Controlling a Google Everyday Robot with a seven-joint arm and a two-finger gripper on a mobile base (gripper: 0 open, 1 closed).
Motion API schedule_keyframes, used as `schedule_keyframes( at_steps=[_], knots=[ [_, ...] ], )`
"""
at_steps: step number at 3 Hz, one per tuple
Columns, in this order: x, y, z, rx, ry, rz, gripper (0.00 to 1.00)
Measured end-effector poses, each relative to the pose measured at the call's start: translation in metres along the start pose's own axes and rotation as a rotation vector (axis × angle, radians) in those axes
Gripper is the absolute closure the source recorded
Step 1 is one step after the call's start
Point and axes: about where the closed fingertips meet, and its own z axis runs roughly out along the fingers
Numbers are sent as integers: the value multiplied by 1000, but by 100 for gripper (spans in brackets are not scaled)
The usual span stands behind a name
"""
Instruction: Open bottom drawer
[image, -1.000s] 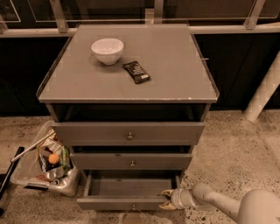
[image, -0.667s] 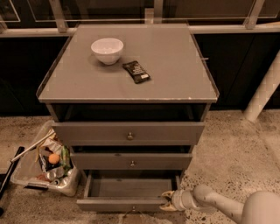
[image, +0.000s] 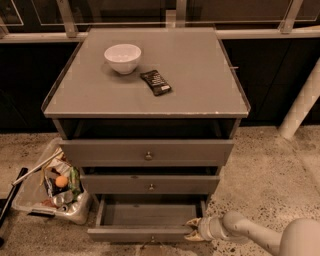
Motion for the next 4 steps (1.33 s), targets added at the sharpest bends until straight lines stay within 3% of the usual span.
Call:
schedule_keyframes(
  at_steps=[1, 2, 4],
  knots=[
    [0, 0, 0, 0, 0, 0, 82],
    [0, 0, 0, 0, 0, 0, 58],
    [-2, 28, -2, -49, -57, -1, 11]
  ],
)
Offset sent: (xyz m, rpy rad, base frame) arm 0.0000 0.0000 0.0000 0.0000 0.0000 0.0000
